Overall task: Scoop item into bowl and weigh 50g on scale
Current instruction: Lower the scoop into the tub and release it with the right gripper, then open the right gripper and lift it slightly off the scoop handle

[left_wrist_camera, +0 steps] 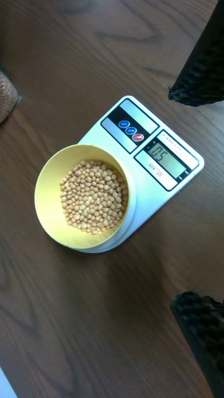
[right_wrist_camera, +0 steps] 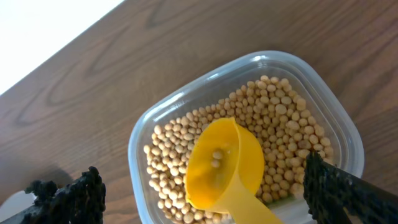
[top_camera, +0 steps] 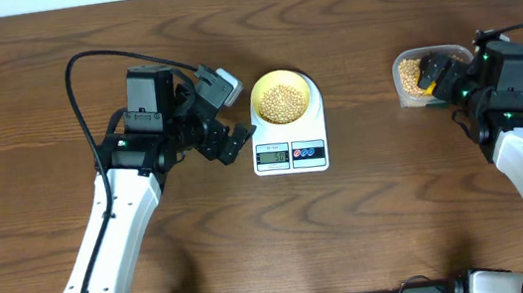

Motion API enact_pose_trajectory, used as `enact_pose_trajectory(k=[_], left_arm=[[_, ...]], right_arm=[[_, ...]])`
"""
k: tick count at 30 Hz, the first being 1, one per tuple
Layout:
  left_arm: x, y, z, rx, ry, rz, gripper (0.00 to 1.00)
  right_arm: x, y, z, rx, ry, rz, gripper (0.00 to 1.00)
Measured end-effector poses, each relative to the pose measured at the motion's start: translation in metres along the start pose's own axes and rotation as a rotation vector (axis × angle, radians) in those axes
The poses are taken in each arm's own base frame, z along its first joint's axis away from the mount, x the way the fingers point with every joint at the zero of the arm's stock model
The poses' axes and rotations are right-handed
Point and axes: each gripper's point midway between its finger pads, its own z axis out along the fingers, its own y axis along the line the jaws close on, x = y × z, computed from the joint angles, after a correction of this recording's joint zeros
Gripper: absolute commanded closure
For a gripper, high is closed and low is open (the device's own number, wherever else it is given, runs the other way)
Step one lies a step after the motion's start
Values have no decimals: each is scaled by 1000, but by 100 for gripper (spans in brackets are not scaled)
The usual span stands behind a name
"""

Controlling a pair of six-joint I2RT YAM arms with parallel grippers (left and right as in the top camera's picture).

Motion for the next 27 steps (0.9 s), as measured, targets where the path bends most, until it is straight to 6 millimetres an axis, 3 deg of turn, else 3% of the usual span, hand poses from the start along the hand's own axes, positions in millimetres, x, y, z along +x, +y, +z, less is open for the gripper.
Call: enact_pose_trajectory(k=[11,19,27], left_arm=[[0,0,0,0,0,0,2],[0,0,0,0,0,0,2],[0,0,0,0,0,0,2]], right_arm=[[13,-6,-2,24,53,-11,1],[7,2,-33,19,38,-17,1],[-3,5,-51,24,-5,-38,1]])
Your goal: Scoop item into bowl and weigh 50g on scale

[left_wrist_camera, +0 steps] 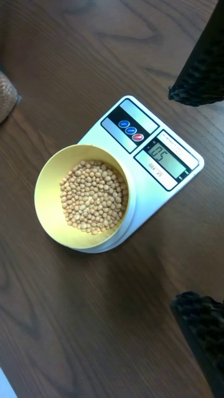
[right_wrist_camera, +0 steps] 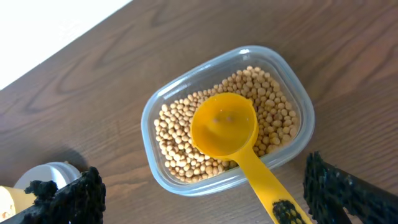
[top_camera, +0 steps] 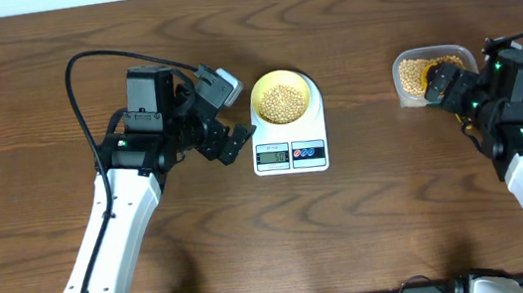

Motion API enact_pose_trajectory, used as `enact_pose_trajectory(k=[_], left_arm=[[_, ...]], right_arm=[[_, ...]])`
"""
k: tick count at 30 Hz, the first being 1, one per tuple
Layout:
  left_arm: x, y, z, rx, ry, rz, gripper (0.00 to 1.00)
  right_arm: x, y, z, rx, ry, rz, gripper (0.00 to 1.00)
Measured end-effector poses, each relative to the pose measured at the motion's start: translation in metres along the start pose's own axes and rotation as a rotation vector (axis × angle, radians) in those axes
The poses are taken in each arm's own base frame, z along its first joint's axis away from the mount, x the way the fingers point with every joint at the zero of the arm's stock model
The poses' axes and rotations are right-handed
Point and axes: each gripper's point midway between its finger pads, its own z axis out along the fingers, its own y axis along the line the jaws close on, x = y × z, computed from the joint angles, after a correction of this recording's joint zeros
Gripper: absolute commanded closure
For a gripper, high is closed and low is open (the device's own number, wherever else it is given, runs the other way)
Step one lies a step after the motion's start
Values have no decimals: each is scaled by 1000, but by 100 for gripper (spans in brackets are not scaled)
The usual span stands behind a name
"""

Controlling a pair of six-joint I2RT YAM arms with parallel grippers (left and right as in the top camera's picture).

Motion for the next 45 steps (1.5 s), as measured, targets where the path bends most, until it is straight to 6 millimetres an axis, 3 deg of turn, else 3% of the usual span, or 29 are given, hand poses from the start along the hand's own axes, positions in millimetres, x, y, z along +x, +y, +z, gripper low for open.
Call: enact_pose_trajectory(k=[9,18,26,45], left_arm=[[0,0,0,0,0,0,3],[0,0,0,0,0,0,2],[0,0,0,0,0,0,2],[0,0,0,0,0,0,3]], right_arm=[[0,14,-10,-71,0,-136,1],[25,12,-30,-74,129,-297,1],[6,7,-45,-2,120,-420,1],[3,-4,-45,60,119,-494,1]])
